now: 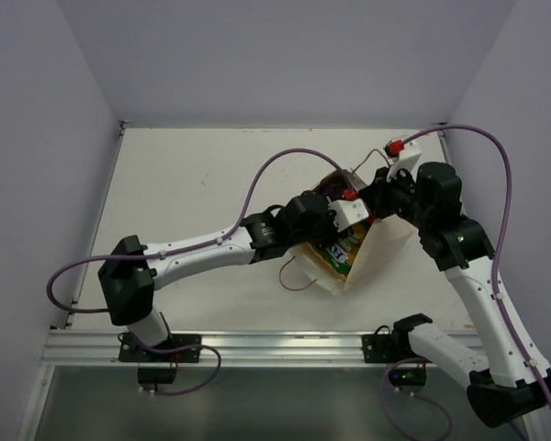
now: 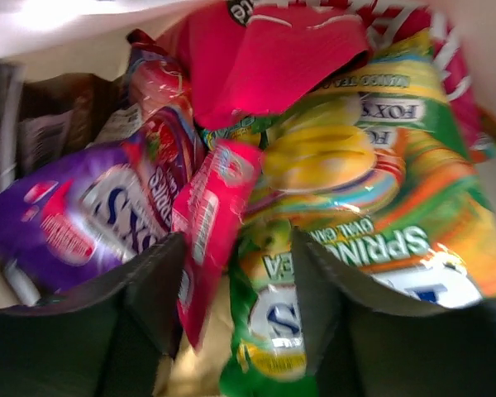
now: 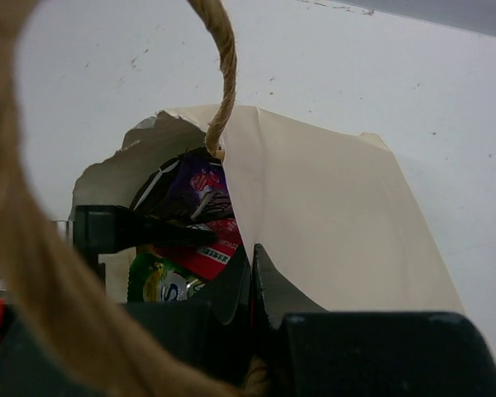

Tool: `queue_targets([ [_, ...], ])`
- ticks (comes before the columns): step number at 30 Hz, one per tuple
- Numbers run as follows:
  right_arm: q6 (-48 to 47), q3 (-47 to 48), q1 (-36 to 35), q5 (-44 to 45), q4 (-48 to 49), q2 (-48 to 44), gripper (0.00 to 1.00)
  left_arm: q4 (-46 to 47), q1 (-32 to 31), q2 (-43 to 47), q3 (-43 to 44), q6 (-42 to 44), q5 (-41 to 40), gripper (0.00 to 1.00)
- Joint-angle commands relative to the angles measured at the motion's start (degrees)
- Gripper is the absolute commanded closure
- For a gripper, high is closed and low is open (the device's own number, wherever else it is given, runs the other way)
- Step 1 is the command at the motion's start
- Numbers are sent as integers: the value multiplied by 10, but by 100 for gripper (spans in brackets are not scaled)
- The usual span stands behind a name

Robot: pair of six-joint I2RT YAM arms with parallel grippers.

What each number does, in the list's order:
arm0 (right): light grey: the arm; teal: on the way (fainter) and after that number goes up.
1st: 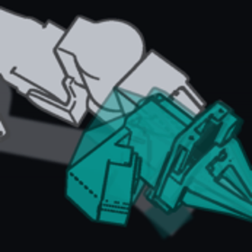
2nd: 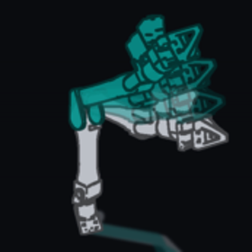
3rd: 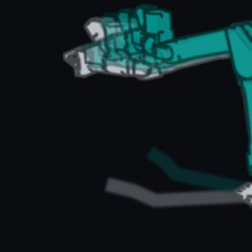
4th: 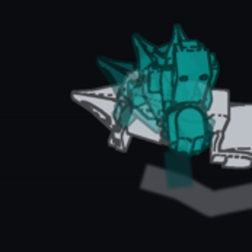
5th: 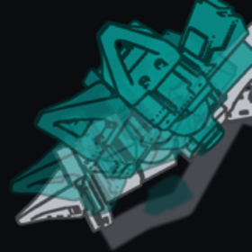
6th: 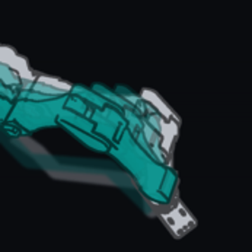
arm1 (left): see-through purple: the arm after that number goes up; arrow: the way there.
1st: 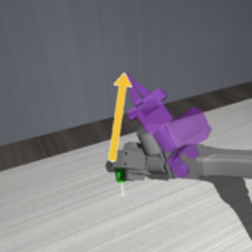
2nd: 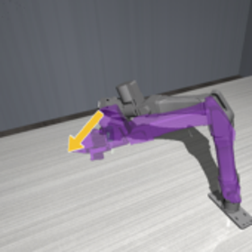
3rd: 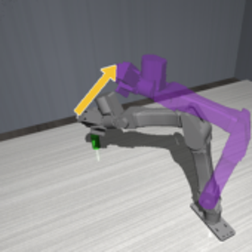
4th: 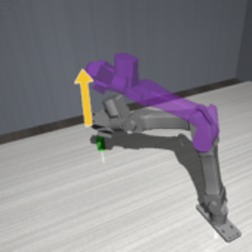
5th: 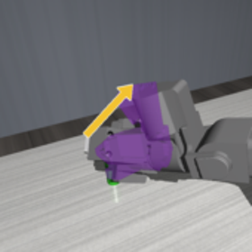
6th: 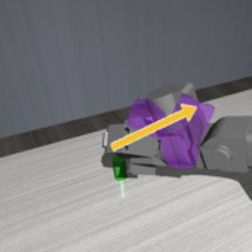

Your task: Take the snacks out of the paper bag

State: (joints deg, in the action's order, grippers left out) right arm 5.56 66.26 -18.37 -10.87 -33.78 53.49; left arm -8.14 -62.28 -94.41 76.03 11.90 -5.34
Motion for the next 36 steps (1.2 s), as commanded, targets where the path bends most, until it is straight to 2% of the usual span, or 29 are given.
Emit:
queue_targets([
  [1,14,7,-3,-29,59,-18,99,28,0,-24,42,43,-19,44],
  [2,13,7,-3,-29,60,-17,99,27,-1,-28,46,45,-22,50],
  [3,13,5,-3,-27,59,-21,99,25,-1,-34,49,45,-26,66],
  [4,12,4,-3,-24,60,-23,99,23,-1,-34,56,45,-29,77],
  [5,11,2,-3,-21,60,-24,99,20,-1,-32,59,43,-31,98],
  [6,11,0,-3,-14,60,-28,99,16,0,-21,61,32,-33,100],
  [12,9,-2,-3,16,47,-37,99,-25,1,78,75,-32,-91,100],
  [17,3,0,-3,44,38,-44,99,-59,8,176,54,-140,-189,100],
  [23,5,-6,-3,67,33,-46,99,-86,87,316,-34,-234,-209,100],
  [24,5,-8,-3,67,33,-47,99,-90,128,339,-46,-247,-209,100],
  [28,9,-7,-3,54,33,-45,99,-52,217,355,-134,-246,-204,100],
  [32,9,-5,-3,51,27,-46,99,7,330,297,-177,-267,-131,100],
  [36,9,-12,-3,50,31,-53,99,66,370,224,-190,-277,-78,100],
])
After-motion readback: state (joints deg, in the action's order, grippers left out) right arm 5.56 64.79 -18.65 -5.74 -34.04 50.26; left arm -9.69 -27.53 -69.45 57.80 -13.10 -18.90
